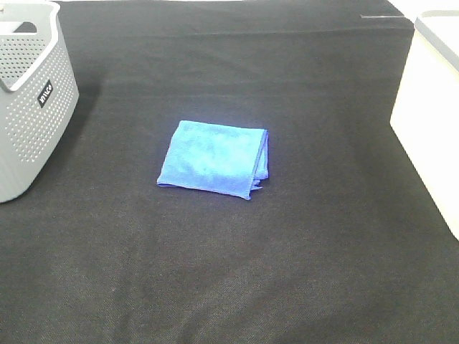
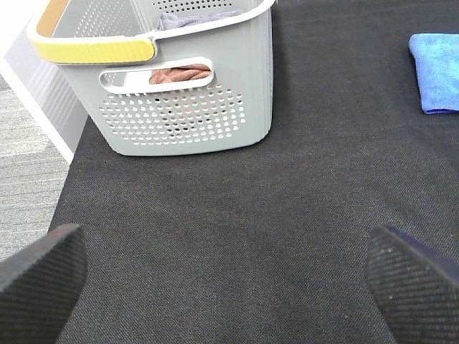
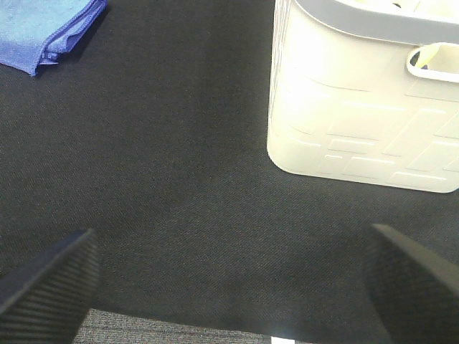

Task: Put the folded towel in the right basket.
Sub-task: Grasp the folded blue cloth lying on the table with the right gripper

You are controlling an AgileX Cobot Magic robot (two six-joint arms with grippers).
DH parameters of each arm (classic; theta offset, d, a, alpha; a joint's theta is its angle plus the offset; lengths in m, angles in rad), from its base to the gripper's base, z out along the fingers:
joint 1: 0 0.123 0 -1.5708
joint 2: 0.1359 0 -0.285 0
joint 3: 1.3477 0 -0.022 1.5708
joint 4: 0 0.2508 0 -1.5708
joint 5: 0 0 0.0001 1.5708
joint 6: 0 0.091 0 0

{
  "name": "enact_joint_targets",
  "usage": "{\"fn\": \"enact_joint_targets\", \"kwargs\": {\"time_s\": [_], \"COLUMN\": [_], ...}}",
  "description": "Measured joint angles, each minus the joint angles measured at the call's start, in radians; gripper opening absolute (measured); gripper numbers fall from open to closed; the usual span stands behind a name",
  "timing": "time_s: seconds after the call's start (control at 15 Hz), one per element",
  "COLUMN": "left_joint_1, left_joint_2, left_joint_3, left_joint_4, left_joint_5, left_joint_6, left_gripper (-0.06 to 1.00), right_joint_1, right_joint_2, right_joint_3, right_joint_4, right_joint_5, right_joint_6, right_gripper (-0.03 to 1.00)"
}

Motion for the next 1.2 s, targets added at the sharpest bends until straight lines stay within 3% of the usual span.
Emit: {"fn": "enact_joint_targets", "kwargs": {"time_s": [1.0,1.2], "left_joint_1": [0.0,0.0], "left_joint_2": [0.0,0.0], "left_joint_3": [0.0,0.0], "left_joint_4": [0.0,0.0], "left_joint_5": [0.0,0.0], "left_joint_6": [0.0,0.0], "left_gripper": [0.99,0.99], "right_joint_1": [0.0,0.0], "right_joint_2": [0.0,0.0], "right_joint_3": [0.0,0.0], "right_joint_4": [0.0,-0.04], "right_joint_5": [0.0,0.0], "right_joint_6": [0.0,0.07], "right_gripper": [0.96,0.97]}}
